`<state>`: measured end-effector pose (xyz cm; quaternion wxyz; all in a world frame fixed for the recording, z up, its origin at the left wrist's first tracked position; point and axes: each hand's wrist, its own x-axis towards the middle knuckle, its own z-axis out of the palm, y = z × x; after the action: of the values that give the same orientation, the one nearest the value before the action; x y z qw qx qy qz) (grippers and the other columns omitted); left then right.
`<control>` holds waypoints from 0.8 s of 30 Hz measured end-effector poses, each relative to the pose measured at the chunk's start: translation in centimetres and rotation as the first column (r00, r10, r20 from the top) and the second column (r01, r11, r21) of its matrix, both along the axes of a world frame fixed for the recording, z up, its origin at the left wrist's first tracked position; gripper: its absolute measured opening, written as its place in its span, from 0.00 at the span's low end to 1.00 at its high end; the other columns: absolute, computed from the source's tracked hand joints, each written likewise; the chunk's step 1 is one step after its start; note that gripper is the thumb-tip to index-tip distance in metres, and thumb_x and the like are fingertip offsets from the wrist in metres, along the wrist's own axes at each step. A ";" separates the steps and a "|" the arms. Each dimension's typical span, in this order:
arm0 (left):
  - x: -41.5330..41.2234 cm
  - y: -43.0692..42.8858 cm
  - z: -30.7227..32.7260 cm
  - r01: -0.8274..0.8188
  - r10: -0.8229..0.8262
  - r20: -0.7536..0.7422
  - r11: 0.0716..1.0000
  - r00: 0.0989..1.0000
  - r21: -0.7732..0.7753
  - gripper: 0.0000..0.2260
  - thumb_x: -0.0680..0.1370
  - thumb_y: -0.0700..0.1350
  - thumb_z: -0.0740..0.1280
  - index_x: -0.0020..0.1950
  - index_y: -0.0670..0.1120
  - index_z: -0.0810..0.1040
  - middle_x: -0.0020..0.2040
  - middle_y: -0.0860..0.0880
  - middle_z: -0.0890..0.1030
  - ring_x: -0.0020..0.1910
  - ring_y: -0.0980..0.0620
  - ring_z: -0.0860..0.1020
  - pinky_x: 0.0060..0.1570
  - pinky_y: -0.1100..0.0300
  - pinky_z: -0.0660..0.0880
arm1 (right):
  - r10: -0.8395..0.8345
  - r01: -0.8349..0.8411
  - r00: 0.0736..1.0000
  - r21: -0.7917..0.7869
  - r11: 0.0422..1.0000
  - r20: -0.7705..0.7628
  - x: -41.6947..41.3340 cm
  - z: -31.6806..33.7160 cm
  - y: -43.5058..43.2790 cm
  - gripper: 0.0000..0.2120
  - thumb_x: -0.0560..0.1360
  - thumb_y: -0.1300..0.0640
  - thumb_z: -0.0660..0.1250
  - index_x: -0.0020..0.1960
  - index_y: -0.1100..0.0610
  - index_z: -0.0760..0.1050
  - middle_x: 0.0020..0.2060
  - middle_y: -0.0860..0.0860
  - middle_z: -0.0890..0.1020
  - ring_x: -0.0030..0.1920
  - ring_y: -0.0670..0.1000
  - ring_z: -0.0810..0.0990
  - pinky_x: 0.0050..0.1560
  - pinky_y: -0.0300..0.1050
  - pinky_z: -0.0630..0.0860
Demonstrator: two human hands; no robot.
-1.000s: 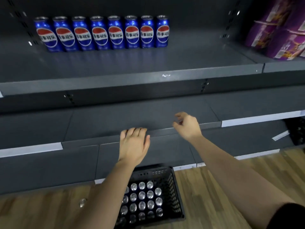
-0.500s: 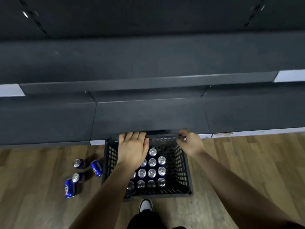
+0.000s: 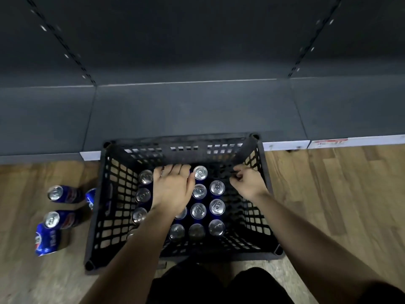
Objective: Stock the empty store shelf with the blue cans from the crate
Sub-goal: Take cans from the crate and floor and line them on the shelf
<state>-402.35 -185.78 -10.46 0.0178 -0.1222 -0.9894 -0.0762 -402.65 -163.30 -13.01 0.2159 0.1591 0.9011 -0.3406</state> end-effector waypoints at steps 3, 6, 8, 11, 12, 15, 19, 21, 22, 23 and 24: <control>0.0 -0.1 -2.9 -0.004 0.004 -0.009 1.000 1.000 -0.002 0.17 0.78 0.52 0.53 0.48 0.48 0.79 0.44 0.52 0.81 0.46 0.48 0.77 0.52 0.50 0.64 | 0.026 -0.027 0.999 0.013 1.000 0.026 -0.1 -3.0 0.1 0.21 0.76 0.55 0.67 0.67 0.57 0.73 0.52 0.54 0.83 0.56 0.54 0.79 0.53 0.40 0.72; -0.3 -0.4 -5.1 -0.007 0.007 -0.029 1.000 1.000 0.002 0.15 0.78 0.52 0.53 0.48 0.49 0.79 0.45 0.52 0.81 0.46 0.48 0.77 0.53 0.50 0.64 | 0.057 -0.059 0.995 0.020 0.998 0.080 -0.5 -5.6 0.1 0.23 0.76 0.56 0.67 0.70 0.56 0.71 0.55 0.55 0.81 0.57 0.55 0.79 0.53 0.40 0.73; -0.6 -0.7 -6.2 -0.020 0.021 -0.030 1.000 0.999 0.024 0.16 0.78 0.52 0.53 0.49 0.49 0.79 0.45 0.52 0.81 0.46 0.47 0.77 0.52 0.50 0.65 | 0.074 -0.076 0.991 0.015 0.997 0.115 -0.8 -7.1 0.1 0.24 0.76 0.56 0.67 0.71 0.56 0.69 0.58 0.57 0.80 0.58 0.56 0.78 0.54 0.43 0.74; -0.7 -0.9 -7.7 -0.037 0.038 -0.033 0.999 0.999 0.040 0.15 0.78 0.52 0.53 0.50 0.48 0.78 0.46 0.51 0.81 0.47 0.46 0.78 0.52 0.49 0.67 | 0.063 -0.060 0.990 -0.025 0.998 0.126 -0.8 -9.0 0.1 0.25 0.76 0.53 0.69 0.71 0.55 0.69 0.64 0.57 0.77 0.62 0.56 0.76 0.58 0.42 0.72; -0.7 -1.0 -8.2 -0.041 0.043 -0.030 0.998 0.999 0.042 0.16 0.78 0.52 0.53 0.50 0.48 0.78 0.46 0.51 0.82 0.47 0.46 0.78 0.52 0.49 0.67 | 0.058 -0.053 0.990 -0.044 0.998 0.132 -0.7 -9.6 0.2 0.26 0.75 0.51 0.70 0.71 0.54 0.69 0.66 0.57 0.75 0.64 0.55 0.75 0.59 0.42 0.72; -0.4 -0.9 -9.2 -0.048 0.049 -0.008 0.998 0.999 0.032 0.17 0.78 0.52 0.52 0.51 0.47 0.79 0.46 0.50 0.82 0.47 0.45 0.77 0.52 0.48 0.67 | 0.086 -0.070 0.979 -0.092 0.993 0.185 -0.1 -10.9 0.2 0.31 0.73 0.47 0.72 0.73 0.51 0.66 0.69 0.55 0.72 0.68 0.54 0.72 0.63 0.44 0.70; 0.0 -0.9 -10.1 -0.037 0.036 0.012 0.999 0.999 0.019 0.19 0.79 0.53 0.51 0.54 0.47 0.79 0.48 0.50 0.82 0.47 0.46 0.77 0.52 0.48 0.67 | 0.096 -0.064 0.968 -0.146 0.987 0.231 0.3 -11.9 -0.6 0.42 0.69 0.45 0.76 0.76 0.51 0.59 0.70 0.53 0.70 0.69 0.54 0.70 0.62 0.43 0.68; 0.1 -1.0 -10.3 -0.033 0.032 0.018 0.999 0.999 0.014 0.20 0.79 0.53 0.50 0.54 0.47 0.79 0.48 0.50 0.82 0.47 0.46 0.77 0.53 0.47 0.67 | 0.087 -0.054 0.971 -0.151 0.987 0.223 0.5 -12.4 -1.3 0.44 0.66 0.46 0.78 0.75 0.52 0.59 0.67 0.53 0.73 0.65 0.54 0.72 0.61 0.44 0.70; 0.2 -1.0 -10.4 -0.030 0.030 0.023 1.000 0.999 0.009 0.20 0.79 0.53 0.50 0.55 0.47 0.79 0.48 0.49 0.82 0.47 0.46 0.78 0.53 0.47 0.67 | 0.078 -0.046 0.973 -0.149 0.988 0.216 0.5 -12.7 -1.5 0.44 0.65 0.46 0.78 0.74 0.53 0.59 0.65 0.53 0.74 0.64 0.53 0.73 0.60 0.45 0.71; 0.2 -1.0 -10.5 -0.028 0.028 0.028 1.000 0.999 0.003 0.20 0.79 0.53 0.50 0.55 0.47 0.79 0.48 0.49 0.82 0.47 0.46 0.78 0.53 0.47 0.67 | 0.063 -0.031 0.975 -0.150 0.988 0.213 0.5 -13.0 -1.8 0.44 0.65 0.47 0.79 0.74 0.53 0.60 0.65 0.53 0.74 0.63 0.54 0.74 0.59 0.45 0.71; 0.3 -0.9 -10.5 -0.028 0.028 0.029 1.000 0.999 0.001 0.20 0.79 0.53 0.50 0.55 0.47 0.79 0.49 0.50 0.82 0.48 0.46 0.77 0.53 0.47 0.67 | 0.045 -0.012 0.976 -0.155 0.988 0.212 0.5 -13.3 -2.0 0.44 0.65 0.48 0.79 0.73 0.54 0.60 0.65 0.53 0.73 0.63 0.54 0.73 0.58 0.45 0.71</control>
<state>-402.05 -186.73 -20.93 0.0043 -0.1073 -0.9911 -0.0782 -402.18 -165.30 -26.29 0.3285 0.1648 0.8460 -0.3862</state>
